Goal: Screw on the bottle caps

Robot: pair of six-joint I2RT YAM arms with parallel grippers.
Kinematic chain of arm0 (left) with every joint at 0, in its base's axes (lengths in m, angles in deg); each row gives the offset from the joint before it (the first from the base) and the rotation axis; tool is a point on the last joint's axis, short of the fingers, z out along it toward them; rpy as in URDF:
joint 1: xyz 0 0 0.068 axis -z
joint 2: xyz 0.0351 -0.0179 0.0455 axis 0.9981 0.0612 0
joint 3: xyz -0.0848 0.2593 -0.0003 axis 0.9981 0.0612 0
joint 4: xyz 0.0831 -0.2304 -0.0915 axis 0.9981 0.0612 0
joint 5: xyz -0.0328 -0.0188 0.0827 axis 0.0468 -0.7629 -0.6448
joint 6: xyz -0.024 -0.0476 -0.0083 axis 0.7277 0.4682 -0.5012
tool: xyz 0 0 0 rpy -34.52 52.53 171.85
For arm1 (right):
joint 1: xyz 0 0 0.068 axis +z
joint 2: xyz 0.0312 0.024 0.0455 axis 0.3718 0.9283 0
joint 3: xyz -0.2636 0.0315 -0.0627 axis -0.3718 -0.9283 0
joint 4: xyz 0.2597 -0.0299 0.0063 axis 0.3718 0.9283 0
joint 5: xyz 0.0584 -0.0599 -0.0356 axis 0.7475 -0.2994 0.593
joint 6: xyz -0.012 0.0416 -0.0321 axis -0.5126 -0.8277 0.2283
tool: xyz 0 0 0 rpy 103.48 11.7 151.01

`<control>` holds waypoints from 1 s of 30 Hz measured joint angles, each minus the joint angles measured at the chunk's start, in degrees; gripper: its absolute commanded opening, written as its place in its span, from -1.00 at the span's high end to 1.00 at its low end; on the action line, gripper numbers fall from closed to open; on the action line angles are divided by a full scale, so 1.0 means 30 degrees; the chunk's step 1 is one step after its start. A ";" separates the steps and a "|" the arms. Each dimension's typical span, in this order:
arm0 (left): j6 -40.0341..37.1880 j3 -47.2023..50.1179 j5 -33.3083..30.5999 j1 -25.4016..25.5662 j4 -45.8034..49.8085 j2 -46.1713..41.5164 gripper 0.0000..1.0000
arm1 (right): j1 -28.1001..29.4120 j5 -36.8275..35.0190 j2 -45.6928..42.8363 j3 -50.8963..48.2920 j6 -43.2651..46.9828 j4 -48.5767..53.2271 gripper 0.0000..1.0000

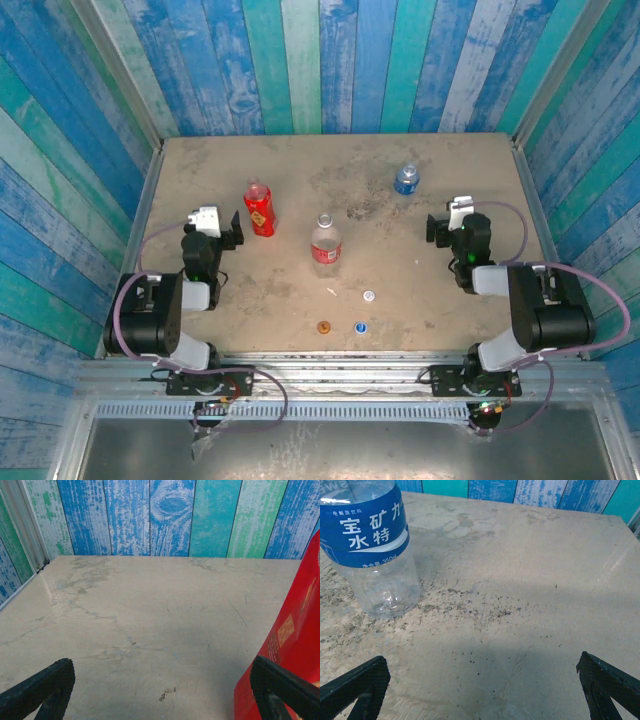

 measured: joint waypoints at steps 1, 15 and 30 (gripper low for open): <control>0.0000 0.0000 0.0000 0.0000 0.0000 0.0000 -0.88 | 0.0000 0.0000 0.0000 0.0000 0.0000 0.0007 -1.00; 0.0000 0.0000 0.0000 0.0000 0.0000 0.0000 -0.87 | 0.0000 0.0000 0.0000 0.0102 0.0000 0.0117 -1.00; 0.0124 -0.0015 -0.1574 0.0423 0.1202 -0.0357 -0.88 | -0.0022 0.0102 -0.0860 0.0058 0.0015 0.0525 -1.00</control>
